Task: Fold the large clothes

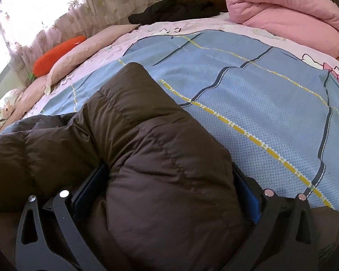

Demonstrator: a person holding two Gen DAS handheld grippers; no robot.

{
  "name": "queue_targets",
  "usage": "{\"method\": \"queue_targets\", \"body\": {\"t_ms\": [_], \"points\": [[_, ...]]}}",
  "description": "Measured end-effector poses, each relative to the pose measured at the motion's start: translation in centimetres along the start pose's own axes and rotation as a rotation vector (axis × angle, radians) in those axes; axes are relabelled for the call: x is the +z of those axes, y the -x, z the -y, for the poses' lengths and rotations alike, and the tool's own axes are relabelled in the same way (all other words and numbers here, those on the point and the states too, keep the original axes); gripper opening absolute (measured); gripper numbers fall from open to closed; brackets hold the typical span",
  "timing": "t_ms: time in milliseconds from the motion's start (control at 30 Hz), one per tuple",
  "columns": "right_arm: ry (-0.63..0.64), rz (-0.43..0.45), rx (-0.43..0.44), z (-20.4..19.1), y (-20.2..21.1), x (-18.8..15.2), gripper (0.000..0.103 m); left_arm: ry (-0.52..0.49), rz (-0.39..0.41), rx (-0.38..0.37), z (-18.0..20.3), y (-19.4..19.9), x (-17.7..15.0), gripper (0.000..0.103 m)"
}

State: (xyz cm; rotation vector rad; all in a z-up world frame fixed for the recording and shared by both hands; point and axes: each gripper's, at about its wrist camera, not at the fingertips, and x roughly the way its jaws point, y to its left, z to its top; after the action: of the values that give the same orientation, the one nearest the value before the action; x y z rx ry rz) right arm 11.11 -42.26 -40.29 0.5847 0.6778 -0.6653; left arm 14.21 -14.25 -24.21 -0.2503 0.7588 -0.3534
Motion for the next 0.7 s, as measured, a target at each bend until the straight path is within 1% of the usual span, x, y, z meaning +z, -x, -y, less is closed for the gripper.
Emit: {"method": "queue_targets", "body": {"t_ms": [33, 100, 133, 167, 200, 233, 267, 300, 333, 500, 633, 667, 700], "points": [[-0.001, 0.000, 0.002, 0.0, 0.0, 0.0, 0.102, -0.022, -0.009, -0.013, 0.6, -0.9, -0.2, 0.101], [-0.003, 0.001, 0.005, 0.0, 0.1, 0.0, 0.102, -0.103, -0.035, 0.000, 1.8, -3.2, -1.1, 0.101], [-0.004, 0.002, 0.008, 0.1, 0.1, 0.0, 0.102, -0.167, -0.055, 0.026, 2.2, -4.8, -2.1, 0.101], [-0.009, 0.004, 0.014, 0.2, 0.2, -0.1, 0.102, -0.227, -0.070, 0.066, 2.3, -6.4, -3.0, 0.101], [-0.012, 0.005, 0.018, 0.3, 0.2, -0.1, 0.102, -0.313, -0.087, 0.120, 2.1, -8.5, -4.3, 0.101], [-0.023, 0.010, 0.033, 0.5, 0.3, -0.1, 0.102, -0.395, -0.086, 0.156, 2.0, -9.8, -5.3, 0.101], [-0.037, 0.019, 0.053, 0.8, 0.5, -0.1, 0.102, -0.494, -0.039, 0.182, 1.7, -10.8, -6.9, 0.101], [-0.046, 0.025, 0.070, 1.0, 0.6, -0.2, 0.102, -0.530, 0.018, 0.185, 1.4, -10.9, -7.8, 0.101], [-0.047, 0.030, 0.081, 1.2, 0.7, -0.4, 0.102, -0.516, 0.060, 0.167, 0.7, -10.9, -8.5, 0.101], [-0.036, 0.027, 0.075, 1.0, 0.8, -0.4, 0.102, -0.451, 0.012, 0.141, -0.5, -11.5, -8.2, 0.101], [-0.034, 0.023, 0.088, 1.1, 0.8, -0.4, 0.102, -0.473, -0.039, 0.140, -0.6, -10.9, -7.7, 0.101], [-0.033, 0.022, 0.088, 1.1, 0.9, -0.4, 0.102, -0.475, -0.040, 0.139, -1.0, -10.4, -7.5, 0.101], [-0.030, 0.023, 0.086, 1.0, 0.9, -0.4, 0.102, -0.467, -0.021, 0.148, -1.7, -9.8, -7.3, 0.101]]}}
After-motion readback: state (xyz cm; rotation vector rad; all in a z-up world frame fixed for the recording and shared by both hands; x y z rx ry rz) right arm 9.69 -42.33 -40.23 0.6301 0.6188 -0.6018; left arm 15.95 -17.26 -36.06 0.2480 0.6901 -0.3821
